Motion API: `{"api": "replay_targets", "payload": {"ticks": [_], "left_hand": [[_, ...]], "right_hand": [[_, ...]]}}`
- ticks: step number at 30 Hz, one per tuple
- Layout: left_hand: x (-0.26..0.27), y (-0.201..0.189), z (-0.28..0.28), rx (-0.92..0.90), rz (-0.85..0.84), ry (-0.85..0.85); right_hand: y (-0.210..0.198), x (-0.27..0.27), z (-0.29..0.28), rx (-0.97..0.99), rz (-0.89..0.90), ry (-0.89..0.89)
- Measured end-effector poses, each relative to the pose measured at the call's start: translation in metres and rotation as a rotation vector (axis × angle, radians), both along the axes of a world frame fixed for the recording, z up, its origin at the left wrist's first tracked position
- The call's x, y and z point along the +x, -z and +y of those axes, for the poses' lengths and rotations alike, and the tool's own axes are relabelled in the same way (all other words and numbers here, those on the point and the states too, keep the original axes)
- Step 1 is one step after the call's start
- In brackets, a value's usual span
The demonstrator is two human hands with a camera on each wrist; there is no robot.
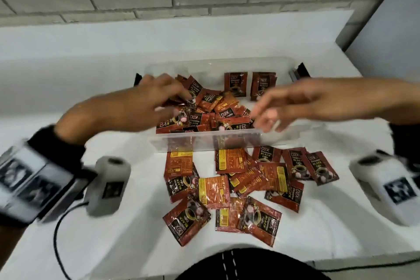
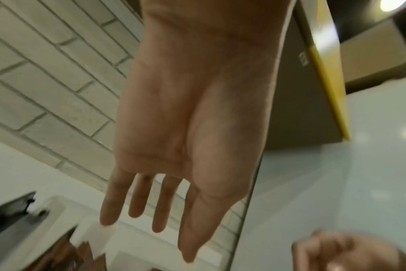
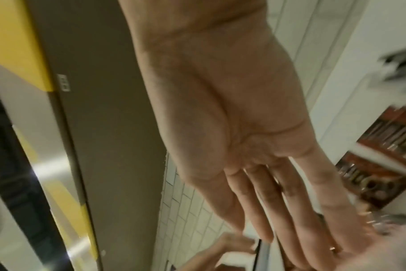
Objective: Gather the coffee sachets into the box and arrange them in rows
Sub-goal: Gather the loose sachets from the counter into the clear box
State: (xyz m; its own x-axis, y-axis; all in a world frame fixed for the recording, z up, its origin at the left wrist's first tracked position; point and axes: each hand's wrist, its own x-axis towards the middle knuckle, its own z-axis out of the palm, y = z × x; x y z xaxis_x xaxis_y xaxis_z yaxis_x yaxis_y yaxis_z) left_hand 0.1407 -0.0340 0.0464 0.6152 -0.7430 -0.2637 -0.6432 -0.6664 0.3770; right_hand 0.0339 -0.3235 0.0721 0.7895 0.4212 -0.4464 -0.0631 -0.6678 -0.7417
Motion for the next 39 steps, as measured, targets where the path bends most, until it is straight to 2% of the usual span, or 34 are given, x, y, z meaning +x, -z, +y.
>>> {"api": "replay_targets", "payload": {"ticks": [3, 6, 10, 12, 15, 17, 19, 22, 24, 26, 29, 32, 35, 39], "left_hand": [[-0.046, 0.014, 0.015, -0.017, 0.208, 0.067], [-0.076, 0.047, 0.021, 0.122, 0.289, 0.113], [-0.099, 0.095, 0.019, 0.352, 0.189, 0.031], [-0.109, 0.108, 0.015, 0.453, 0.140, 0.026], [-0.116, 0.115, 0.012, 0.382, 0.011, 0.025], [-0.115, 0.115, 0.011, 0.212, 0.018, -0.008], [-0.115, 0.111, 0.007, 0.087, 0.122, -0.052], [-0.116, 0.105, -0.002, 0.113, 0.158, -0.087], [-0.116, 0.104, -0.010, 0.177, 0.206, -0.072], [-0.117, 0.106, -0.019, 0.212, 0.276, -0.052], [-0.120, 0.110, -0.027, 0.242, 0.293, -0.004], [-0.117, 0.105, -0.020, 0.163, 0.297, 0.015], [-0.110, 0.097, -0.005, 0.035, 0.331, -0.028], [-0.098, 0.089, 0.014, 0.096, 0.349, -0.069]], "right_hand": [[0.026, -0.040, -0.020, -0.180, -0.005, -0.015], [0.063, -0.070, -0.030, -0.349, 0.032, 0.076], [0.111, -0.094, -0.027, -0.577, 0.021, 0.138], [0.127, -0.103, -0.017, -0.655, 0.001, 0.106], [0.140, -0.113, 0.006, -0.730, -0.061, 0.005], [0.140, -0.115, 0.016, -0.681, -0.105, -0.026], [0.136, -0.112, 0.021, -0.554, -0.123, -0.010], [0.128, -0.100, 0.026, -0.330, -0.173, 0.184], [0.127, -0.088, 0.036, -0.365, -0.214, 0.184], [0.131, -0.078, 0.049, -0.420, -0.203, 0.105], [0.138, -0.070, 0.058, -0.473, -0.170, 0.015], [0.134, -0.075, 0.055, -0.417, -0.161, -0.021], [0.124, -0.079, 0.043, -0.338, -0.143, 0.024], [0.120, -0.086, 0.023, -0.391, -0.083, 0.107]]}}
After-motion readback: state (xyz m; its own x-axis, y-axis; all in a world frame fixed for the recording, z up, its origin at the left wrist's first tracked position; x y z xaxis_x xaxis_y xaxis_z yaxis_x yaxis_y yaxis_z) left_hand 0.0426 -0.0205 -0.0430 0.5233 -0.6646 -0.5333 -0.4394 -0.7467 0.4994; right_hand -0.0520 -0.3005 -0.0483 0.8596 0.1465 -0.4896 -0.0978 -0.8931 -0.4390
